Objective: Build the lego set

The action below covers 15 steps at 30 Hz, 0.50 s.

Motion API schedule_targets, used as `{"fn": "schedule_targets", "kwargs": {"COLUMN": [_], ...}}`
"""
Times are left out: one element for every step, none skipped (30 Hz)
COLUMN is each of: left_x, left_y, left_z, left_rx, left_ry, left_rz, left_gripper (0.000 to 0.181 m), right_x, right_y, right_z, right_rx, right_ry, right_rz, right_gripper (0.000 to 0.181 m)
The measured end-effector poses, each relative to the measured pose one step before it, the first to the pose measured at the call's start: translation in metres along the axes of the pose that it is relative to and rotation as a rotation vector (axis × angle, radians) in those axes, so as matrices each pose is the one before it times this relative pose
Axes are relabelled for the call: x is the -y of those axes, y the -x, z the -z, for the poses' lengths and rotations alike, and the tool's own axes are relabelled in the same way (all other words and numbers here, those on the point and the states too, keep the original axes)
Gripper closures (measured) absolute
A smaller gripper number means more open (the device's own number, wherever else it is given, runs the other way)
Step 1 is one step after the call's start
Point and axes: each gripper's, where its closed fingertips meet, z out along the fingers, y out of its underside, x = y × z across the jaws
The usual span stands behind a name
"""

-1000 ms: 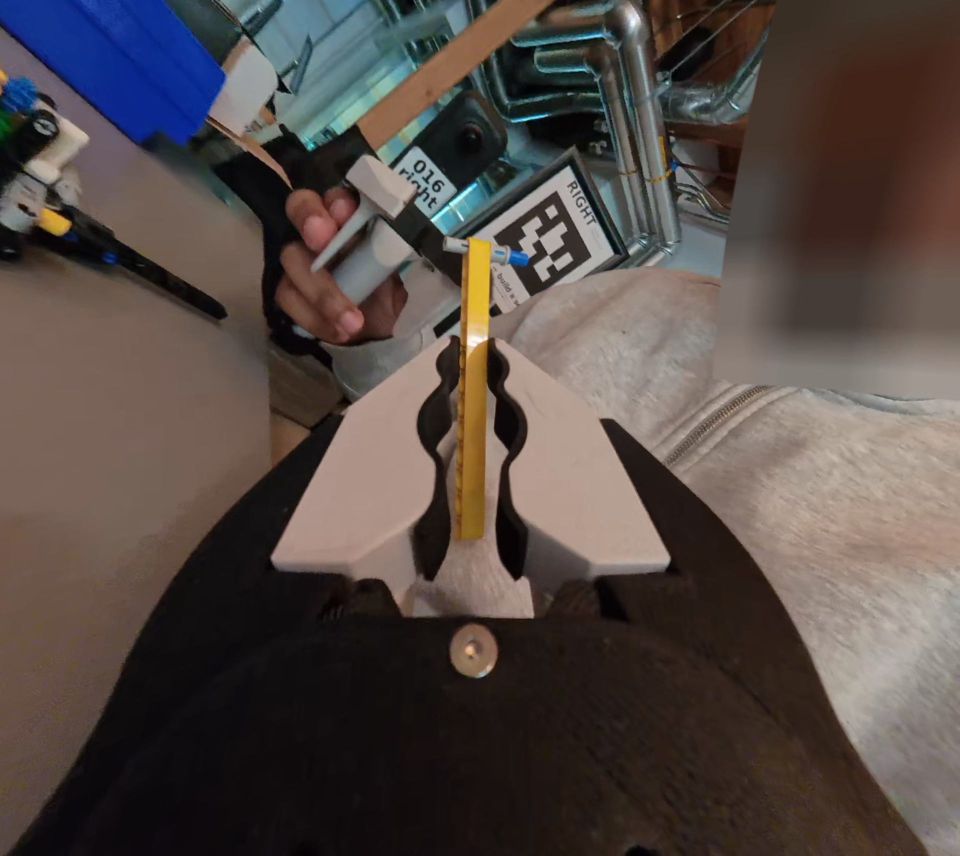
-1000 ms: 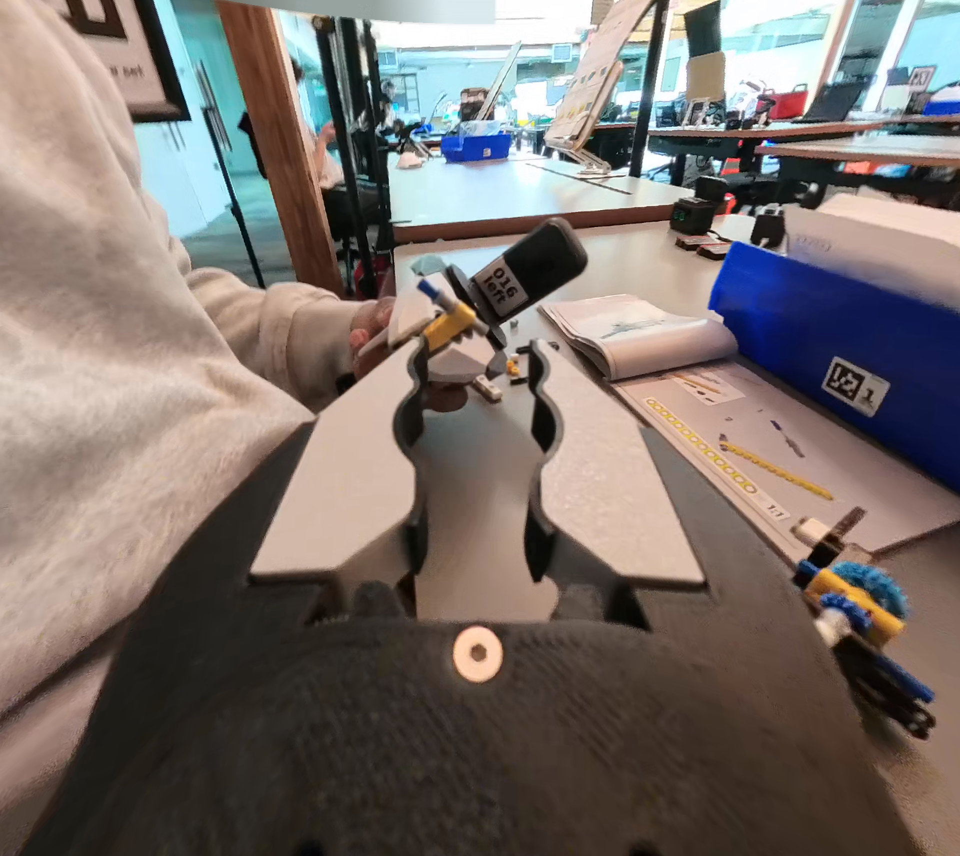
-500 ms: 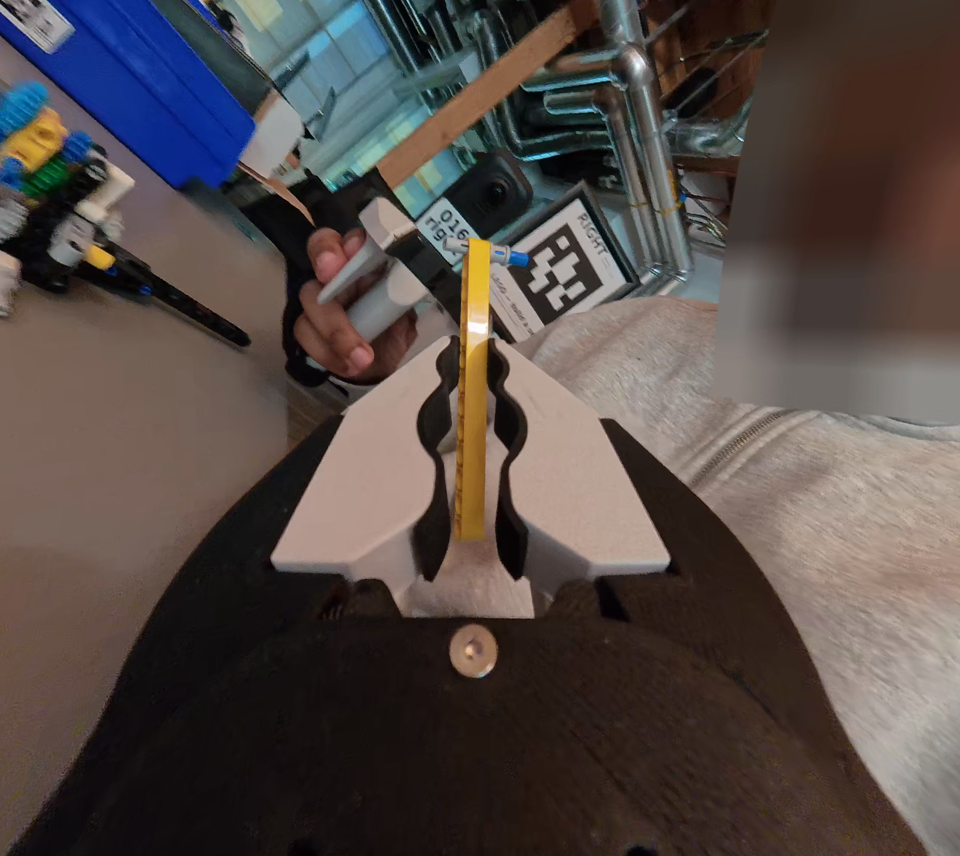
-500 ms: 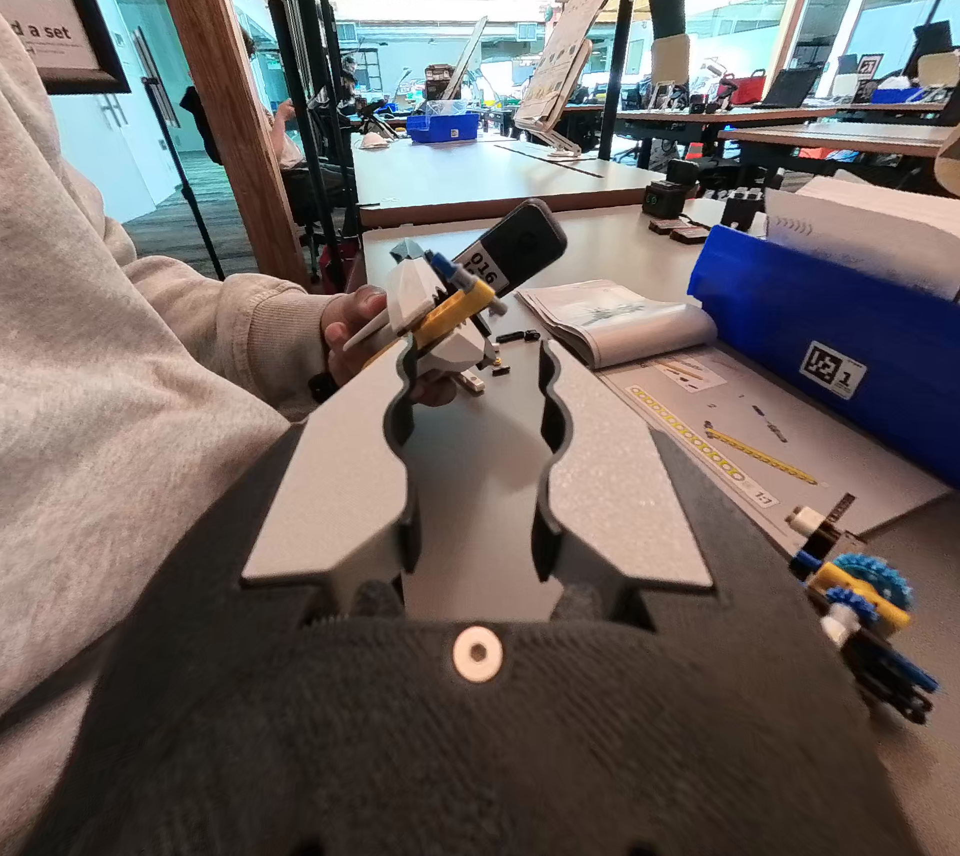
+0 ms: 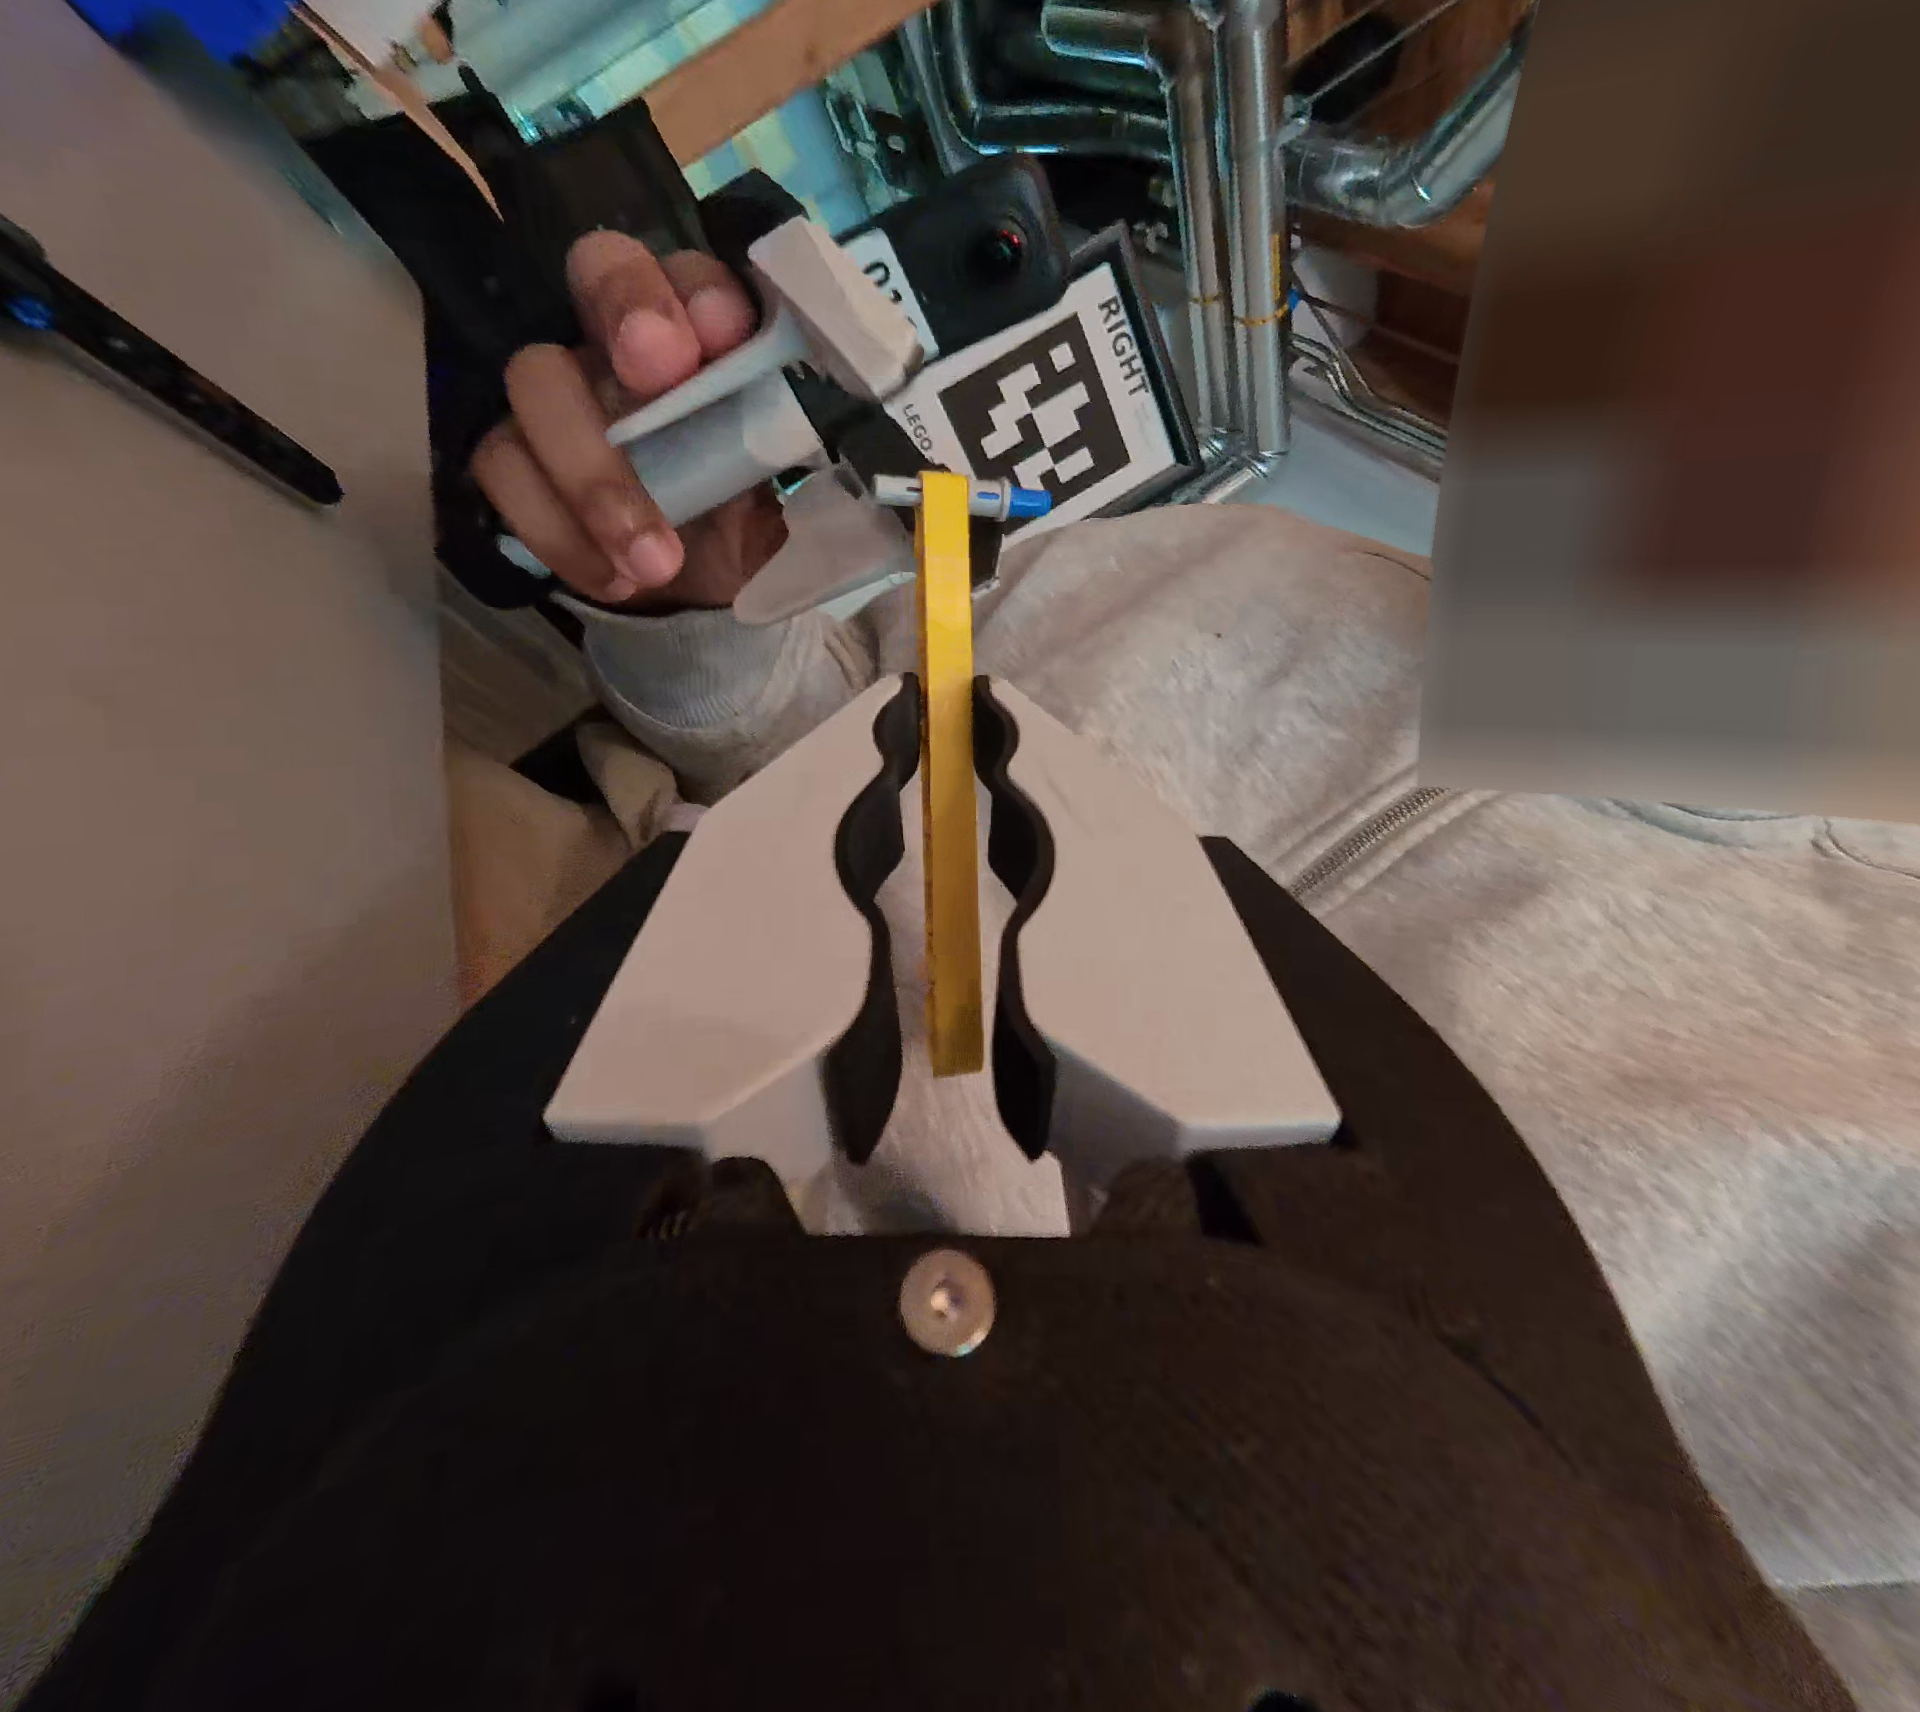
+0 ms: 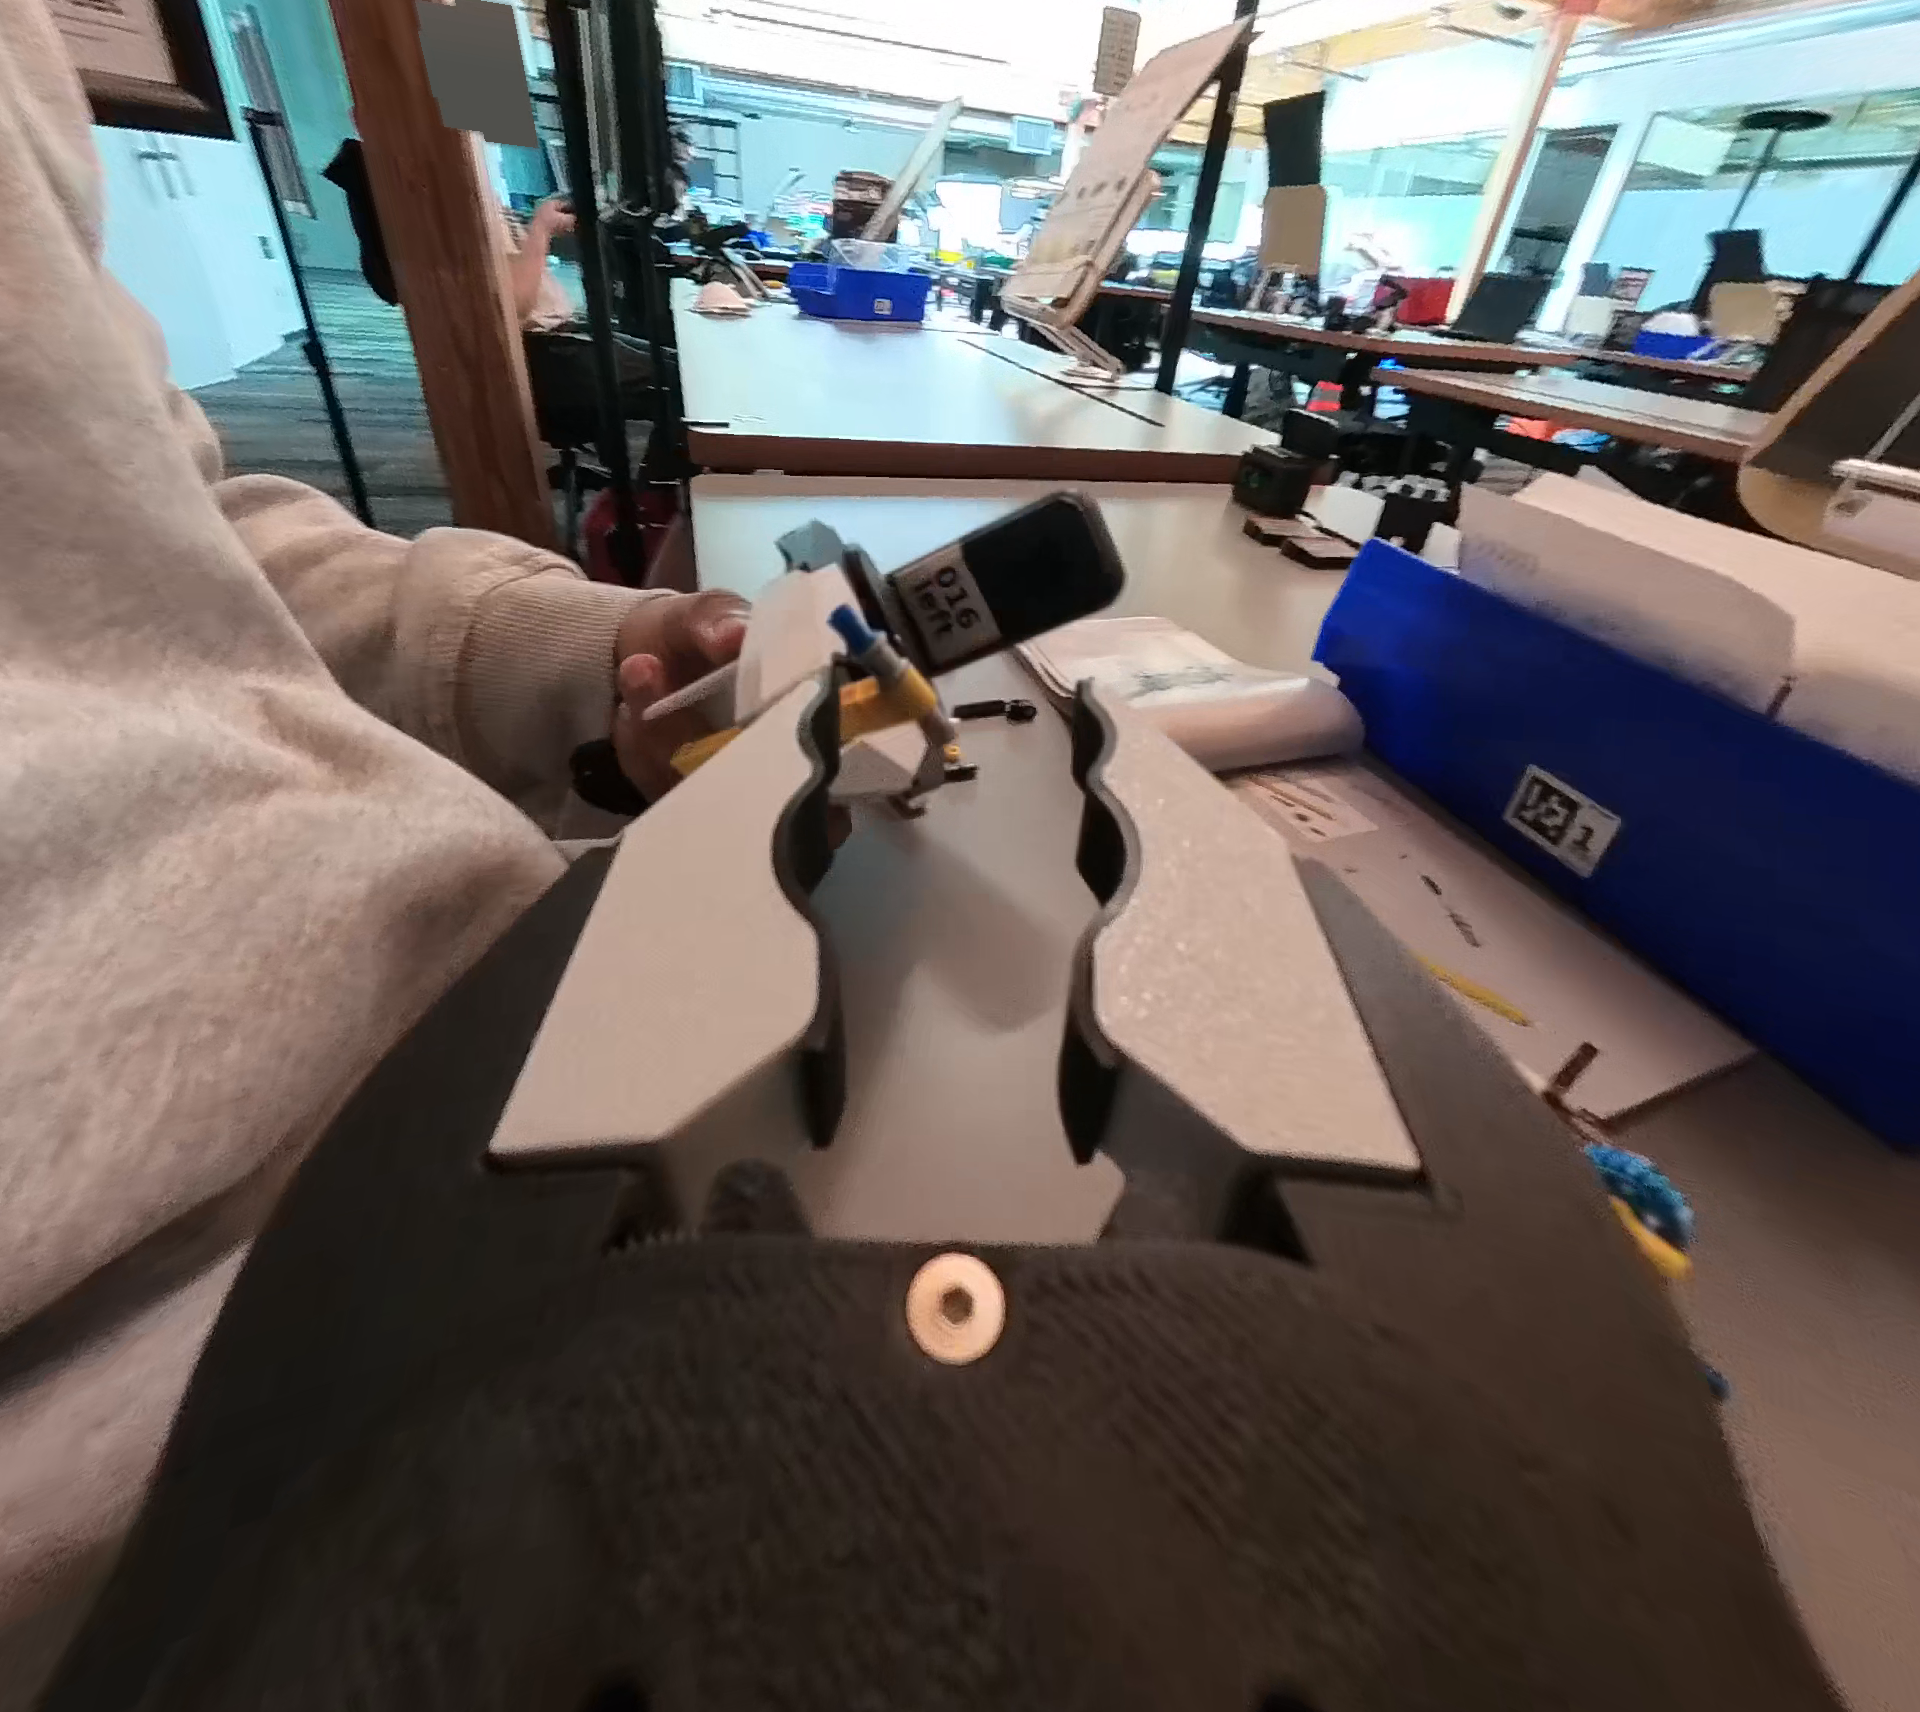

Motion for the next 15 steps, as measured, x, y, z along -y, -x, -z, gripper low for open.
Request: {"fn": "schedule_targets", "kwargs": {"left_x": [-0.00102,-0.00077,-0.0013,-0.00063,0.00033,0.00056,0.001,0.0017,0.00178,0.00079,0.00039,0.0003,0.00011,0.00038,0.00062], "left_y": [0.00008,0.00034,0.00035,0.0004,0.00033,0.00005,0.00052,0.00165,0.00163,0.00009,-0.00074,-0.00028,-0.0005,-0.00026,-0.00005], "left_z": [-0.0004,-0.00029,-0.00023,-0.00027,-0.00004,0.00009,0.00026,0.00043,0.00057,0.00026,0.00011,-0.00009,-0.00008,-0.00027,-0.0002], "left_rx": [-0.0039,0.0,0.0023,0.0048,0.0043,0.0008,0.0045,0.0126,0.0157,0.0067,0.0029,0.0048,0.0012,-0.0012,-0.0017], "left_ry": [0.0043,0.0044,0.0083,0.0041,-0.0011,-0.0028,-0.0057,-0.0093,-0.0102,-0.0039,-0.0005,-0.0005,-0.0001,-0.0029,-0.0047], "left_rz": [0.0072,0.004,-0.0004,-0.0038,-0.0035,-0.0027,-0.002,-0.0061,-0.0112,-0.0145,-0.0146,-0.0138,-0.0086,-0.0021,-0.0002], "left_gripper": [0.176,0.176,0.176,0.177,0.177,0.177,0.176,0.174,0.174,0.174,0.174,0.174,0.174,0.175,0.175], "right_x": [-0.00048,-0.00078,-0.00032,-0.00051,-0.00048,-0.00004,0.00028,0.00084,0.00134,0.0012,0.00083,0.00045,0.00015,0.00047,0.00078], "right_y": [0.00415,0.00451,0.00304,0.00217,0.002,0.00059,-0.00012,-0.0001,-0.00022,-0.00077,-0.00069,-0.00141,-0.00212,-0.00154,-0.00072], "right_z": [-0.00029,-0.00049,-0.00049,-0.00039,-0.00034,-0.00009,0.00008,0.00028,0.00037,0.00002,-0.00031,-0.00105,-0.00177,-0.00205,-0.00187], "right_rx": [0.0294,0.0346,0.0263,0.0205,0.0155,0.0049,0.0003,0.0022,0.0035,0.0013,0.0004,-0.0069,-0.0156,-0.0154,-0.0127], "right_ry": [0.001,0.0021,-0.0005,0.0018,0.0019,0.0003,-0.0006,-0.0039,-0.008,-0.0088,-0.0081,-0.0057,-0.0026,-0.0045,-0.0071], "right_rz": [-0.0101,-0.0182,-0.0222,-0.0169,-0.0084,-0.0029,-0.0046,-0.0096,-0.0148,-0.019,-0.0178,-0.0155,-0.014,-0.0125,-0.0079], "right_gripper": [0.143,0.15,0.156,0.162,0.167,0.167,0.167,0.168,0.169,0.17,0.171,0.171,0.171,0.171,0.171]}}
